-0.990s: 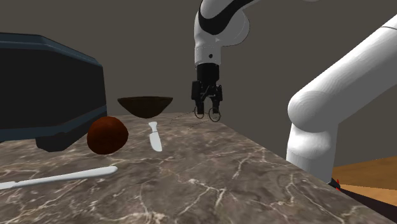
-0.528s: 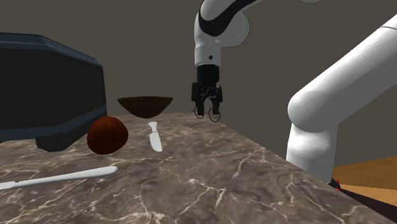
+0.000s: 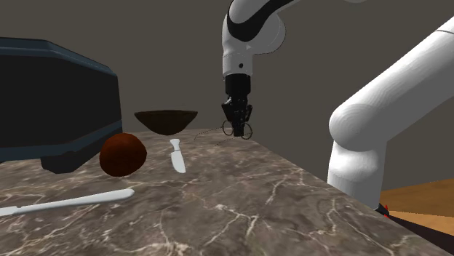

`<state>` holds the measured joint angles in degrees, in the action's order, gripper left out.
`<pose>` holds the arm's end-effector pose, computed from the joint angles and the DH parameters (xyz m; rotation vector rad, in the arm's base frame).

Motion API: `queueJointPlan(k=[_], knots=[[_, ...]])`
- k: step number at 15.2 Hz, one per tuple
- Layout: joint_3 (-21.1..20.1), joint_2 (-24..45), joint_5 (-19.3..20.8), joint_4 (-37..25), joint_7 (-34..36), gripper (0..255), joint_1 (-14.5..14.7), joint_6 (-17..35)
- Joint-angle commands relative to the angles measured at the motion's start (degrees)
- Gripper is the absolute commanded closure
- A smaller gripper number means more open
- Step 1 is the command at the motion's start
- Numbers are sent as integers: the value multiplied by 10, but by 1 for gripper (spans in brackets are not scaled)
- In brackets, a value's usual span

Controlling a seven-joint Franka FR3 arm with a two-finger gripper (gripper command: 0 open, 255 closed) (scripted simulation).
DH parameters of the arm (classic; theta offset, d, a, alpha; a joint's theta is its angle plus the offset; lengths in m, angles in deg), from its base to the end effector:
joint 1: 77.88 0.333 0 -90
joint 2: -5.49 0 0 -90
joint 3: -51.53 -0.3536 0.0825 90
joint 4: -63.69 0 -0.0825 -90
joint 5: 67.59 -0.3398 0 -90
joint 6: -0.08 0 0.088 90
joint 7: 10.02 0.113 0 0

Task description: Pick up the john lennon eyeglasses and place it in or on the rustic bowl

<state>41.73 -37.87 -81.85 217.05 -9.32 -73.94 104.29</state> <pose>0.2308 0.0856 0.4839 -3.0233 -0.1530 0.1744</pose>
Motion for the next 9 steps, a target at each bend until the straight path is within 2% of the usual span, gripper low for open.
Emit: queueJointPlan(k=[1, 3, 9], knots=[[0, 0, 0, 0, 0, 255, 0, 0], [0, 0, 0, 0, 0, 255, 0, 0], [6, -7, 7, -42, 6, 255, -2, -49]])
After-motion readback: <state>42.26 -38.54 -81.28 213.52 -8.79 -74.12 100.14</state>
